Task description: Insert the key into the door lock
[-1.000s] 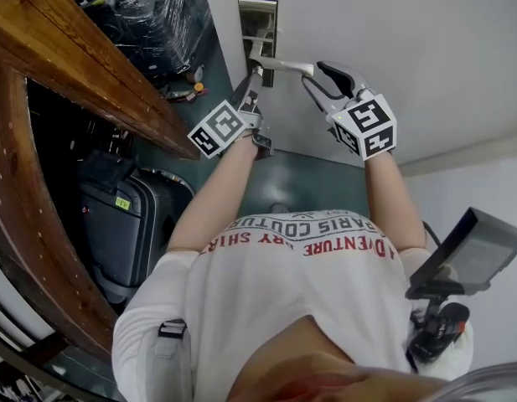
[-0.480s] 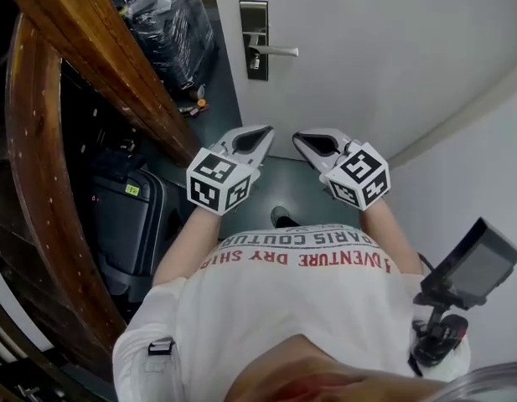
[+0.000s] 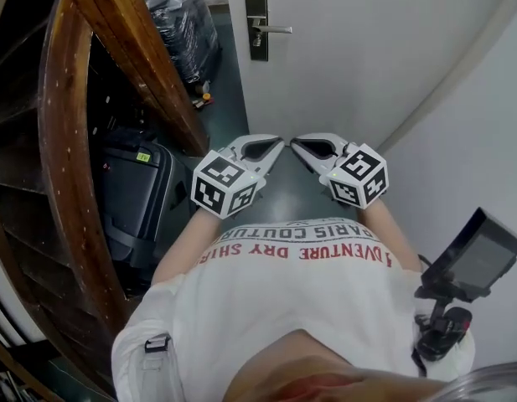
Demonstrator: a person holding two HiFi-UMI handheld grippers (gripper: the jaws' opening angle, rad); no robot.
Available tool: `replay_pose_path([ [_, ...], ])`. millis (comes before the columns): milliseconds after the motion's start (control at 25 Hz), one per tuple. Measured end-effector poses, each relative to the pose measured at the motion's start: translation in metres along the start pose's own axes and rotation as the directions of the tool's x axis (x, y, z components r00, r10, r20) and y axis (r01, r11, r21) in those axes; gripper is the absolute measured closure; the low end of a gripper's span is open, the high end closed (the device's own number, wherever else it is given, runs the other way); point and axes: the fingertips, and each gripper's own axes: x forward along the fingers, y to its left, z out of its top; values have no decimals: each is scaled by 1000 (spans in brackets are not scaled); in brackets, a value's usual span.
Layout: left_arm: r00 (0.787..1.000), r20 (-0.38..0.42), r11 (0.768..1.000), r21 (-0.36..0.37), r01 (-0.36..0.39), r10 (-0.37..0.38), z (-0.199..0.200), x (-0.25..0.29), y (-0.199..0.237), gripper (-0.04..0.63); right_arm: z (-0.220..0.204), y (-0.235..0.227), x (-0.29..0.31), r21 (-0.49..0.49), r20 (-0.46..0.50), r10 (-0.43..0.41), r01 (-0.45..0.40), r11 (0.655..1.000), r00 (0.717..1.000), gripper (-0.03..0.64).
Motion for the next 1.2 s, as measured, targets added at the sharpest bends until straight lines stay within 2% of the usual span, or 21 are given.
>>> replay_pose_path([
  [120, 1000, 7, 1000, -3, -28, 28, -11, -29, -42, 595, -14, 46, -28, -5, 2, 19, -19, 1000, 1000, 615],
  [280, 998, 5, 997, -49, -55, 55, -46, -62, -118, 595, -48, 110, -90, 21, 27, 5, -6, 1000, 1000, 615],
  [400, 999, -1, 997, -74, -35, 35, -77, -86, -190, 595, -85, 166, -140, 41, 34, -25, 23, 999, 999, 615],
  [520, 1000, -7, 997, -76, -17, 16, -104, -119, -266, 595, -120, 235, -188, 60, 22, -20, 18, 998, 1000, 615],
  [720, 1000, 1, 998, -68, 10, -10, -120, -170, -365, 595, -131, 322, -253, 67, 27, -7, 5, 998, 1000, 615],
  [960, 1000, 22, 998, -59, 12, -11, -124, -215, -425, 595, -118, 389, -296, 35, 82, -9, 6, 999, 997, 615],
  [1200, 999, 42, 999, -32, 15, -14, -120, -244, -442, 594, -107, 419, -302, 6, 84, -29, 28, 1000, 996, 615],
])
